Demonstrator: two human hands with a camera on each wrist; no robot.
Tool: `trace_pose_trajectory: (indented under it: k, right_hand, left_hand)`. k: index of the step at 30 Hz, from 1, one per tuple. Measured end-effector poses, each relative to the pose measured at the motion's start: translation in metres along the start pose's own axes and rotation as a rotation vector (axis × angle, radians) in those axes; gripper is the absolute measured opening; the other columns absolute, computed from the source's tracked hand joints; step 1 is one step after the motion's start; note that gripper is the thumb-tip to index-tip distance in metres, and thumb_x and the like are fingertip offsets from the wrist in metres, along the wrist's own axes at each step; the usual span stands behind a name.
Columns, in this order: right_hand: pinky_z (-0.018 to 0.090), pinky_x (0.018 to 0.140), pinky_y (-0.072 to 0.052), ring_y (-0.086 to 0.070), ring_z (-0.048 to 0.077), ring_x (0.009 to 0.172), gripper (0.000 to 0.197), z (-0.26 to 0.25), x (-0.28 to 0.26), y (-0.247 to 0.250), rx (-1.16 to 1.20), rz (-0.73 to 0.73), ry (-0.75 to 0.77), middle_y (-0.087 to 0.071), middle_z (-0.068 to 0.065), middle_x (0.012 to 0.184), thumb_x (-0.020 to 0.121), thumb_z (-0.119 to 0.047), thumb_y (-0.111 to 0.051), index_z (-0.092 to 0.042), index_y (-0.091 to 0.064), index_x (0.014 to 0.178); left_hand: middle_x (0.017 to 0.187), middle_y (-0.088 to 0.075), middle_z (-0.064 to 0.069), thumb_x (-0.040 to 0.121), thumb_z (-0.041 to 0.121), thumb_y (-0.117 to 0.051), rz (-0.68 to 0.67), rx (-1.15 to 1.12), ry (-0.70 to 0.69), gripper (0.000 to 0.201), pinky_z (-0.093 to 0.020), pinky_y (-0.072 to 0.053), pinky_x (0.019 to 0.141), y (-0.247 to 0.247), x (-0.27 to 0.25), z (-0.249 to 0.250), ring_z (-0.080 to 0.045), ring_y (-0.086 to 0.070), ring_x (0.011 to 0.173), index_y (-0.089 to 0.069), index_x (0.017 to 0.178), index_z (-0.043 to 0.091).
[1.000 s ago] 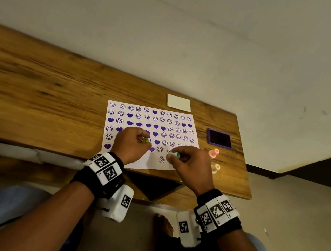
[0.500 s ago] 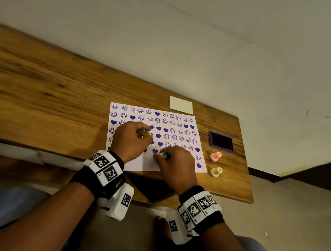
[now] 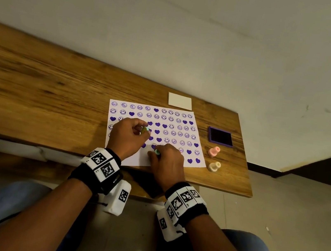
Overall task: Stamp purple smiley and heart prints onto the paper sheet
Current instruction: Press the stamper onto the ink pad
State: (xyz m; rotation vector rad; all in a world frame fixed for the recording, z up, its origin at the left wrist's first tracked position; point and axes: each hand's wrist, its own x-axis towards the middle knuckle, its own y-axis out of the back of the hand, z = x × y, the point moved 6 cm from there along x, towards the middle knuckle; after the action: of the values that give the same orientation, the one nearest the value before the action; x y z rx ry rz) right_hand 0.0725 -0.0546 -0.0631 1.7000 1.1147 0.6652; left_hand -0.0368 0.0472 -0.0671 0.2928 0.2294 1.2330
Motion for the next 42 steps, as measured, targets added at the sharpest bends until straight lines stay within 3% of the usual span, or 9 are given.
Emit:
trace_pose_trajectory:
  k: [5, 8, 10, 14, 16, 22, 27, 33, 42]
  right_hand:
    - [0.027, 0.086, -0.04, -0.057, 0.025, 0.108, 0.035, -0.003, 0.001, 0.004, 0.013, -0.004, -0.025, -0.064, 0.012, 0.118, 0.099, -0.03, -0.056, -0.008, -0.066, 0.124]
    - [0.032, 0.092, -0.045, -0.058, 0.026, 0.109, 0.035, -0.006, 0.002, 0.004, 0.006, -0.04, -0.047, -0.065, 0.012, 0.118, 0.099, -0.031, -0.058, -0.008, -0.066, 0.124]
    - [0.033, 0.088, -0.049, -0.062, 0.025, 0.103, 0.032, -0.003, 0.003, 0.009, 0.058, -0.034, -0.088, -0.069, 0.01, 0.111, 0.096, -0.034, -0.062, -0.009, -0.07, 0.116]
    - [0.036, 0.074, -0.058, -0.069, 0.015, 0.074, 0.02, 0.019, 0.006, 0.05, 0.373, 0.284, -0.154, -0.072, -0.004, 0.076, 0.089, -0.04, -0.07, -0.021, -0.074, 0.086]
    - [0.041, 0.066, -0.061, -0.07, 0.012, 0.065, 0.015, 0.032, 0.004, 0.065, 0.494, 0.32, -0.155, -0.072, -0.006, 0.069, 0.087, -0.037, -0.074, -0.025, -0.071, 0.078]
    - [0.038, 0.061, -0.063, -0.073, 0.012, 0.069, 0.011, 0.064, -0.006, 0.064, 0.58, 0.205, -0.146, -0.074, -0.004, 0.077, 0.085, -0.026, -0.078, -0.017, -0.075, 0.09]
    - [0.025, 0.059, -0.058, -0.074, 0.015, 0.075, 0.016, 0.07, -0.013, 0.052, 0.892, 0.184, -0.188, -0.076, 0.004, 0.084, 0.087, -0.018, -0.075, -0.006, -0.075, 0.097]
    - [0.03, 0.065, -0.059, -0.069, 0.02, 0.074, 0.017, 0.055, -0.002, 0.045, 1.079, 0.153, -0.161, -0.075, 0.015, 0.089, 0.092, -0.013, -0.069, -0.002, -0.074, 0.103]
    - [0.026, 0.061, -0.056, -0.062, 0.012, 0.063, 0.015, 0.055, -0.001, 0.047, 1.135, 0.138, -0.161, -0.072, 0.011, 0.081, 0.094, -0.013, -0.066, -0.004, -0.074, 0.103]
  left_hand:
    - [0.088, -0.07, 0.003, 0.081, 0.021, -0.074, -0.036, 0.007, 0.003, 0.021, -0.015, -0.049, 0.068, -0.003, -0.004, -0.001, -0.005, -0.064, 0.076, -0.072, 0.102, 0.019]
    - [0.085, -0.07, 0.005, 0.081, 0.023, -0.074, -0.035, -0.005, 0.006, 0.02, -0.023, -0.054, 0.072, 0.0, -0.002, 0.0, -0.007, -0.065, 0.076, -0.072, 0.101, 0.021]
    - [0.084, -0.069, 0.004, 0.08, 0.023, -0.075, -0.036, -0.04, 0.015, 0.02, -0.03, -0.056, 0.071, 0.003, -0.001, -0.001, -0.012, -0.067, 0.077, -0.072, 0.1, 0.021]
    - [0.084, -0.068, 0.006, 0.081, 0.021, -0.074, -0.019, -0.049, 0.024, 0.021, -0.028, -0.055, 0.071, 0.008, 0.002, -0.001, -0.009, -0.067, 0.077, -0.072, 0.102, 0.019]
    - [0.085, -0.069, 0.005, 0.081, 0.021, -0.075, -0.024, -0.05, 0.024, 0.021, -0.029, -0.056, 0.073, 0.007, 0.003, -0.001, -0.01, -0.067, 0.077, -0.072, 0.102, 0.02]
    - [0.087, -0.07, 0.005, 0.081, 0.022, -0.075, -0.096, -0.03, -0.015, 0.019, -0.02, -0.051, 0.071, -0.009, -0.003, 0.009, -0.005, -0.066, 0.079, -0.072, 0.099, 0.023]
    - [0.091, -0.072, 0.005, 0.08, 0.019, -0.076, -0.223, -0.17, -0.002, 0.025, -0.018, -0.053, 0.073, -0.025, -0.015, 0.021, -0.006, -0.069, 0.08, -0.072, 0.105, 0.022]
    - [0.095, -0.073, 0.001, 0.081, 0.009, -0.073, -0.323, -0.401, 0.023, 0.028, -0.019, -0.052, 0.07, -0.037, -0.023, 0.031, -0.009, -0.07, 0.083, -0.07, 0.107, 0.019]
    - [0.099, -0.074, -0.006, 0.081, 0.004, -0.072, -0.371, -0.417, 0.024, 0.032, -0.019, -0.053, 0.074, -0.045, -0.027, 0.031, -0.012, -0.07, 0.085, -0.068, 0.112, 0.009]
